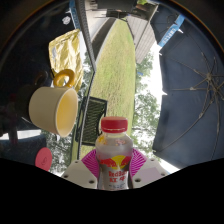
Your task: Pour water
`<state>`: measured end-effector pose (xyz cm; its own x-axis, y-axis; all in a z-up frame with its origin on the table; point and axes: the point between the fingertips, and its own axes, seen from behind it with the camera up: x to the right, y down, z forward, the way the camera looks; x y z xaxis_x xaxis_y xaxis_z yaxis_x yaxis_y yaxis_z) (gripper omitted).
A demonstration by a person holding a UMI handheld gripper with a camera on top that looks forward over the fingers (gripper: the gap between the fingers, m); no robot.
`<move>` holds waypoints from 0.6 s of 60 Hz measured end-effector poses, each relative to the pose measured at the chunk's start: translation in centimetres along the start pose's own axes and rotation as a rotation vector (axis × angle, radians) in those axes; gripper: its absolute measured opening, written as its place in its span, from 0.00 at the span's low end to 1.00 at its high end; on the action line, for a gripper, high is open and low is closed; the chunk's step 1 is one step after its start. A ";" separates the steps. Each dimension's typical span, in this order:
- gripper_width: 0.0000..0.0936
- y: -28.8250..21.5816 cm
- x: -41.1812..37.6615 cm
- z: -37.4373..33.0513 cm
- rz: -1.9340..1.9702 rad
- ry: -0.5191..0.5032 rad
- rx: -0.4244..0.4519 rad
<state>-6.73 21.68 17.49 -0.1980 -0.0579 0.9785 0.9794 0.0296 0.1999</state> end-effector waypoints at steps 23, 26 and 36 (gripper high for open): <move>0.36 0.1 -2.4 2.3 -0.584 -0.018 0.021; 0.36 0.0 -2.2 2.1 -0.556 -0.014 0.026; 0.37 2.1 0.2 1.6 0.179 -0.051 -0.040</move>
<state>-4.80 23.29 18.18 -0.0208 -0.0041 0.9998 0.9998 -0.0048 0.0208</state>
